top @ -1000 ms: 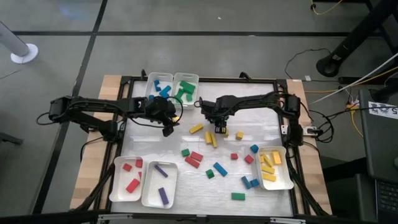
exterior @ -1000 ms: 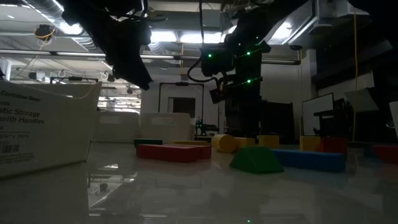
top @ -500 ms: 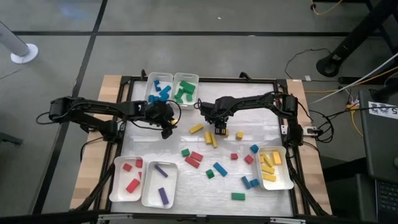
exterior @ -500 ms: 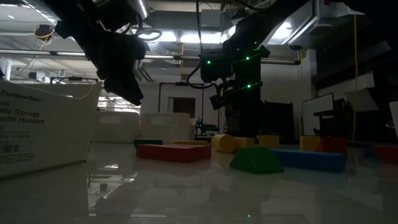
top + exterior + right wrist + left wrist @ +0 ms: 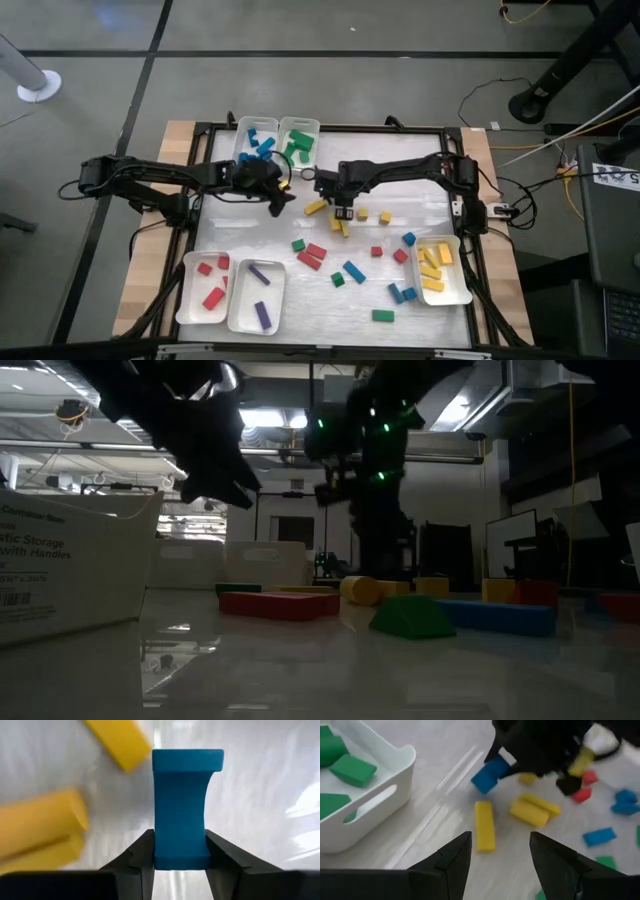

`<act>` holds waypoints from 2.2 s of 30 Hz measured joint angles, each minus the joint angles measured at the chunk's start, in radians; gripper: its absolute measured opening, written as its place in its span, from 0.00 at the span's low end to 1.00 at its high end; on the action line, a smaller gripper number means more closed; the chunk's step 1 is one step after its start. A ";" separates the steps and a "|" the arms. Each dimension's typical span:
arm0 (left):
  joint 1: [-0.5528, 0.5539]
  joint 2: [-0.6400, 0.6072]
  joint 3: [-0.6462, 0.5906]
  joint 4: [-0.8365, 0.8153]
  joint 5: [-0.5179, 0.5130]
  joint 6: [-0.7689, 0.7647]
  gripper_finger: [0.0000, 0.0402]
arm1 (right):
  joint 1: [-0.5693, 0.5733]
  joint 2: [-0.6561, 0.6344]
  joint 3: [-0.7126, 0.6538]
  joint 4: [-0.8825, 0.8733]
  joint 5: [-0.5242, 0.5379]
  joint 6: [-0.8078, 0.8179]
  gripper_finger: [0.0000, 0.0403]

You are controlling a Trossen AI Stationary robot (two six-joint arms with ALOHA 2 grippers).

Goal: Sort blocks
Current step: Put the blue block into the top left white bin

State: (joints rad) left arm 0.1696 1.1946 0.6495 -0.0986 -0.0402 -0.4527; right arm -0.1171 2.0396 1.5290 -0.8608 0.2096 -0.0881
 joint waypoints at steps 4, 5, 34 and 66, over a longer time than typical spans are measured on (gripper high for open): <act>0.000 0.000 0.000 0.040 0.000 -0.052 0.47 | 0.054 0.000 0.092 -0.002 0.082 -0.027 0.34; 0.000 0.000 0.000 0.043 0.000 -0.064 0.47 | 0.067 0.000 0.112 -0.003 0.106 -0.032 0.33; 0.000 -0.001 0.000 0.196 0.057 -0.109 0.47 | 0.177 -0.002 0.278 -0.049 0.408 -0.044 0.34; -0.103 -0.001 0.001 0.215 0.053 0.539 0.47 | 0.176 -0.002 0.276 -0.030 0.162 0.005 0.34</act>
State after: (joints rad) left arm 0.0670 1.1938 0.6506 0.1162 0.0127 0.0864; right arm 0.0586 2.0373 1.8047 -0.8910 0.3717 -0.0826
